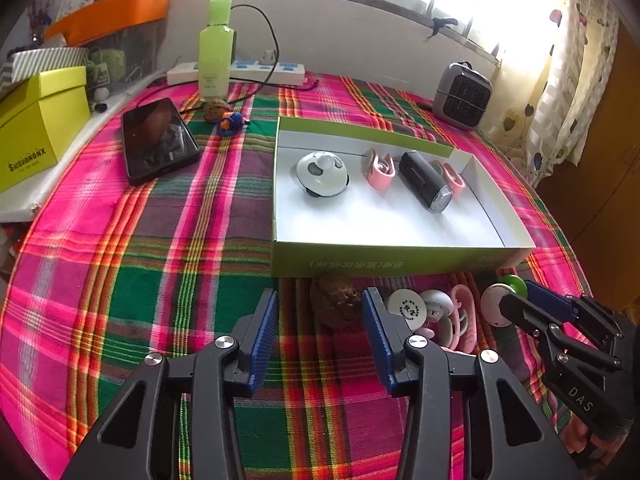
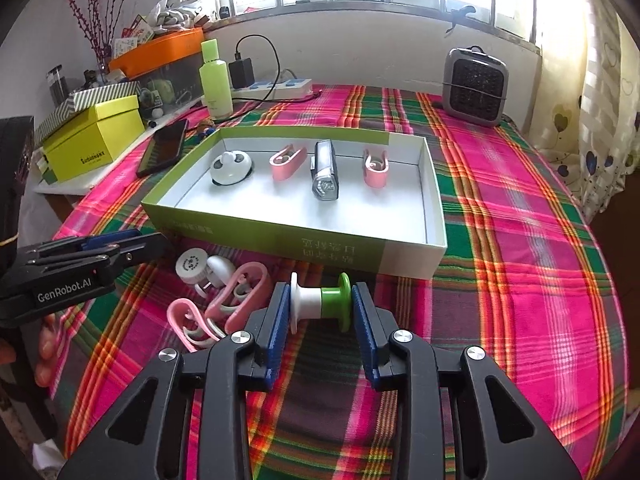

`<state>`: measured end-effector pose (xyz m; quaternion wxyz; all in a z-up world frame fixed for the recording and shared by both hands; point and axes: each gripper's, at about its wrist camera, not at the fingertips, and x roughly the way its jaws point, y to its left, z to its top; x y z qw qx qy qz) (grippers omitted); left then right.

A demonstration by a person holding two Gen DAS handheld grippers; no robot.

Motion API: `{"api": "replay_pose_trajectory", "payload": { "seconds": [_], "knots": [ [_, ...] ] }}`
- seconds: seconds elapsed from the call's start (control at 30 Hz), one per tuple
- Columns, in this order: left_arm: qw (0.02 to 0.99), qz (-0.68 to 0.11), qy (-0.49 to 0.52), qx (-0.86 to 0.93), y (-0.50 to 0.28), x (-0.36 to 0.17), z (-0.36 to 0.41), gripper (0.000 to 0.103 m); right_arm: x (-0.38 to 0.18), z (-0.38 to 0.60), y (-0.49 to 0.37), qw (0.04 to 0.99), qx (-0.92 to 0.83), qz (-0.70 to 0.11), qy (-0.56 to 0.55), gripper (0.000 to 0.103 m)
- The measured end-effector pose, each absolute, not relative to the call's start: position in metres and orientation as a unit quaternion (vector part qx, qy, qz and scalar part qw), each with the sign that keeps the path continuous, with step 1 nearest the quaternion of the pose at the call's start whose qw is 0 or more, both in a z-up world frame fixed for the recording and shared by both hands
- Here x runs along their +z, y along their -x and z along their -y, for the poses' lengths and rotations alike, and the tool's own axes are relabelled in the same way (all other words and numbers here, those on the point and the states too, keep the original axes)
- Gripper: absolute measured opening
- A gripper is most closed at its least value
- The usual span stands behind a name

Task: Organize objects
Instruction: 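Grasp the walnut with the left tool while the right tool grasps the white-green spool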

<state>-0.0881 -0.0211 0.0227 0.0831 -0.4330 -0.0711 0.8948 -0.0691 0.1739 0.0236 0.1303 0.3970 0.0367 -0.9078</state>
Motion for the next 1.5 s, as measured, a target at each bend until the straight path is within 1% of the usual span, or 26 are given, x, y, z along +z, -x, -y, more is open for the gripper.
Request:
{"api": "replay_pose_trajectory", "payload": {
  "seconds": [0.1, 0.67, 0.7, 0.73, 0.83, 1.5],
  "knots": [
    [0.089, 0.069, 0.443, 0.889, 0.0903, 0.0181, 0.0176, 0.042, 0.0221, -0.1735, 0.0677, 0.124, -0.908, -0.051, -0.397, 0.033],
    [0.086, 0.062, 0.445, 0.889, 0.0970, 0.0152, 0.0120, 0.041, 0.0200, -0.1726, 0.0702, 0.126, -0.908, -0.049, -0.396, 0.033],
    [0.084, 0.062, 0.445, 0.889, 0.0975, 0.0152, 0.0119, 0.039, 0.0198, -0.1728, 0.0703, 0.126, -0.908, -0.048, -0.396, 0.033],
    [0.082, 0.062, 0.445, 0.890, 0.0979, 0.0154, 0.0123, 0.034, 0.0196, -0.1725, 0.0705, 0.126, -0.909, -0.047, -0.395, 0.033],
    [0.080, 0.063, 0.444, 0.890, 0.0989, 0.0152, 0.0139, 0.030, 0.0194, -0.1727, 0.0707, 0.125, -0.909, -0.047, -0.395, 0.033],
    [0.081, 0.060, 0.440, 0.892, 0.0969, 0.0147, 0.0117, 0.029, 0.0184, -0.1765, 0.0715, 0.129, -0.909, -0.030, -0.396, 0.033]
  ]
}}
